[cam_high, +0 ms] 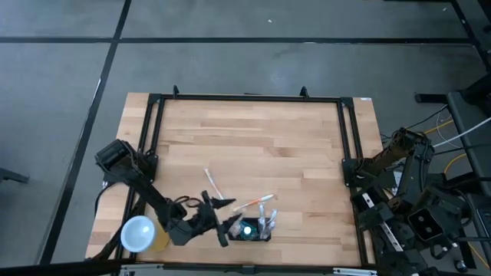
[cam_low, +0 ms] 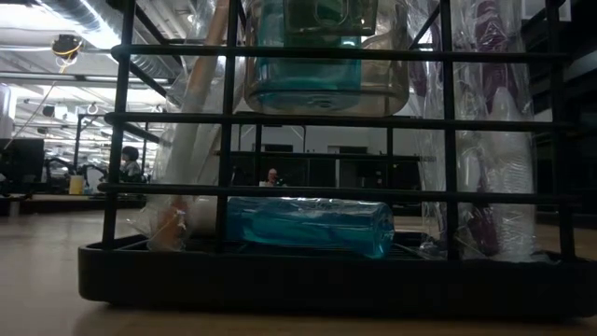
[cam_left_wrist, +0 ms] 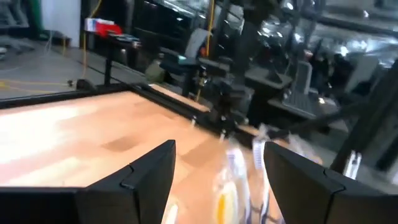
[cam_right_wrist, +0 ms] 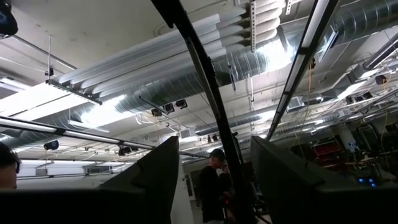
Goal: Pick & Place toothbrushing station
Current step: Put the orange toothbrush into the mesh organizer
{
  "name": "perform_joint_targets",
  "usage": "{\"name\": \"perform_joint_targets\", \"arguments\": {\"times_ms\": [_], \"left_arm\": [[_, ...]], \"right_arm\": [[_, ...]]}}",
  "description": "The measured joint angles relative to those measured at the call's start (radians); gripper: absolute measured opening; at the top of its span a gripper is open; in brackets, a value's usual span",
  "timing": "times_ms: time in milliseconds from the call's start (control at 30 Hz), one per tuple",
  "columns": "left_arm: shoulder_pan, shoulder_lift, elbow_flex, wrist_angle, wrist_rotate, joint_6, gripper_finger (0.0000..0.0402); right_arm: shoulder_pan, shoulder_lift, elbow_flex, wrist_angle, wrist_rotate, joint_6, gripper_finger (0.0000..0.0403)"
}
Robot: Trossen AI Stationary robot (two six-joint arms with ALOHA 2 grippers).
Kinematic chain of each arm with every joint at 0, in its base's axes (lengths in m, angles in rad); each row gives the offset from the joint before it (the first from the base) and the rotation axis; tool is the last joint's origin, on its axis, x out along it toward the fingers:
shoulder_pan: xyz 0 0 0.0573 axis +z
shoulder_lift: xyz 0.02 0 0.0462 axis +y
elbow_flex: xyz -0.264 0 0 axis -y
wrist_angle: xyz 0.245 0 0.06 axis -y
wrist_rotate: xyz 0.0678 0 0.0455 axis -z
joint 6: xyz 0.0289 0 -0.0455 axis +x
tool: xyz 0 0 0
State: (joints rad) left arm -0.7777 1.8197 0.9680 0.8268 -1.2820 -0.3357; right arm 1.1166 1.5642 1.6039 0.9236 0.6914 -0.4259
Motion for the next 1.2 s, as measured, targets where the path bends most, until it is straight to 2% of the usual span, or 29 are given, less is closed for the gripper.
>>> {"name": "perform_joint_targets", "arguments": {"times_ms": [100,133,233,467,500,567,733,767,800,867,967,1067,1133,1200], "left_arm": [[-0.001,-0.018,0.0,-0.063,0.026,0.03,0.024],[-0.002,-0.03,-0.002,-0.091,-0.013,0.046,0.0239],[-0.02,-0.099,-0.002,-0.153,-0.272,0.042,0.0238],[0.056,-0.24,-0.104,-0.234,-0.29,-0.16,0.0218],[0.067,-0.254,-0.12,-0.25,-0.26,-0.16,0.0212],[0.112,-0.308,-0.163,-0.288,-0.135,-0.171,0.0201],[0.307,-0.43,-0.253,-0.514,0.538,-0.316,0.0195],[0.343,-0.443,-0.265,-0.545,0.623,-0.329,0.0195],[0.376,-0.455,-0.271,-0.569,0.665,-0.344,0.0194],[0.448,-0.484,-0.268,-0.668,0.669,-0.453,0.0194],[0.573,-0.534,-0.245,-1.012,0.649,-0.753,0.0193],[0.674,-0.548,-0.23,-1.408,0.778,-0.988,0.0188],[0.699,-0.54,-0.23,-1.559,0.866,-1.063,0.0185],[0.688,-0.53,-0.229,-1.649,0.912,-1.135,0.0185]], "right_arm": [[0.004,0.0,0.0,-0.006,0.0,0.0,0.02],[0.004,0.0,0.0,-0.006,0.0,0.0,0.02],[0.009,0.0,0.0,-0.006,-0.001,0.0,0.02],[0.011,0.001,0.0,-0.014,-0.064,-0.001,0.02],[0.011,0.001,0.0,-0.017,-0.075,-0.001,0.02],[0.011,0.006,0.0,-0.017,-0.092,-0.001,0.02],[0.011,0.026,0.0,-0.022,-0.105,-0.001,0.02],[0.011,0.026,0.0,-0.021,-0.105,-0.001,0.02],[0.011,0.027,0.0,-0.021,-0.105,-0.002,0.02],[0.011,0.028,0.0,-0.018,-0.105,-0.003,0.02],[0.011,0.029,0.0,-0.018,-0.109,-0.005,0.02],[0.011,0.029,0.0,-0.009,-0.11,-0.005,0.02],[0.011,0.031,0.0,-0.011,-0.121,-0.005,0.02],[0.01,0.032,0.0,-0.01,-0.132,-0.023,0.02]]}}
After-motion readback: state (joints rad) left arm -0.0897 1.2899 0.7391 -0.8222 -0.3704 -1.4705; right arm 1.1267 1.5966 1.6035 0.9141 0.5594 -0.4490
